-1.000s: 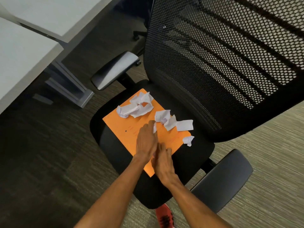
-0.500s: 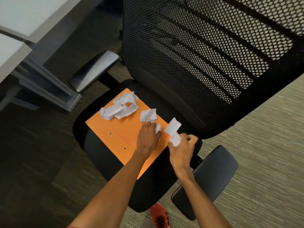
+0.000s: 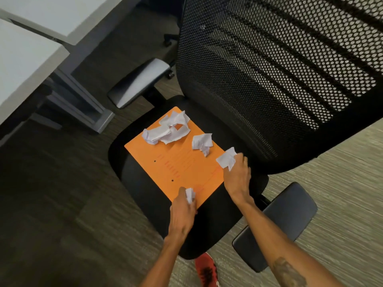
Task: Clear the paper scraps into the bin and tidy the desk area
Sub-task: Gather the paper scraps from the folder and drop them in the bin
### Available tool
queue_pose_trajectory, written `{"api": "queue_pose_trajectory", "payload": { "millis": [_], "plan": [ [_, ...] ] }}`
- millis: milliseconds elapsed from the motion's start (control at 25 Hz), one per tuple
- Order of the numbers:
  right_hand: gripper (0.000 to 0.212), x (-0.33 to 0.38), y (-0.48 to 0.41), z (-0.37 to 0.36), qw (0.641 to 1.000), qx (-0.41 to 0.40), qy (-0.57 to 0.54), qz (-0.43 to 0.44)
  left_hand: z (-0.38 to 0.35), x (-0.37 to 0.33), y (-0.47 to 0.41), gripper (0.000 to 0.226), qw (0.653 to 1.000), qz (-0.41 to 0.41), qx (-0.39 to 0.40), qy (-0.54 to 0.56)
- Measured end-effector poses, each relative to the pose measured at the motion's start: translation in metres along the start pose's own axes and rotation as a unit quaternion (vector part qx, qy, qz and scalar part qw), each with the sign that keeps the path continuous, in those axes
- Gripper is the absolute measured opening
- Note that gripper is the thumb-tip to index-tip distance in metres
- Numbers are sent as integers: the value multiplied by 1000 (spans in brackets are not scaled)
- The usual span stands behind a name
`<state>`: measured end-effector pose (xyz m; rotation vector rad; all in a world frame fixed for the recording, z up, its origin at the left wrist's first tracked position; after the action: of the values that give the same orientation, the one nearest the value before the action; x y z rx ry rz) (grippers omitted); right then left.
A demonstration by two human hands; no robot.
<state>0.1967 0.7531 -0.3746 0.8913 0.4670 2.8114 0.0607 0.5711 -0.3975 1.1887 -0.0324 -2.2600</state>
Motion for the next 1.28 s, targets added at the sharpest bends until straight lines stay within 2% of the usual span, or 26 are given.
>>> {"api": "queue_pose_trajectory", "payload": {
  "millis": [120,200,280,400,560,760,960,1120,1280],
  "plan": [
    [45,9,-21,-1,999,6,-24,-28,15,6,-6,14,1000,14,-20,11],
    [60,9,-35,-13,997,52,18,-54,24,-3,-21,29,1000,-1,-12,22],
    [65,5,-37,-29,991,101,68,-56,30,-14,-41,40,999,-25,3,27],
    [51,-2,-31,-38,990,111,79,-27,27,-37,-81,54,997,-67,22,-25],
    [34,-3,-22,-35,993,77,90,27,-6,-70,-129,69,973,-126,52,-184],
    [39,-7,-19,-32,991,63,108,56,-41,-59,-146,59,969,-95,77,-215],
    [37,6,-19,-34,985,75,125,95,-29,-41,-125,28,974,-95,55,-197],
    [33,38,-21,-35,982,100,102,126,-4,-24,-77,35,990,-63,11,-129],
    [52,84,-35,-48,979,142,76,126,13,0,-25,35,995,-16,-26,-92]
  ]
}}
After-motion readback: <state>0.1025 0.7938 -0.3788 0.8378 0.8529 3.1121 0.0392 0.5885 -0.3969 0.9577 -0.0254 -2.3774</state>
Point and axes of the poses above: each hand's wrist, its own y-axis away from the middle knuckle, its own z-axis out of the back of the hand, x = y × z, the point moved 8 cm from there along -y, towards the middle knuckle, and after that the axes turned 12 degrees about -z, right-handed, at the moved point
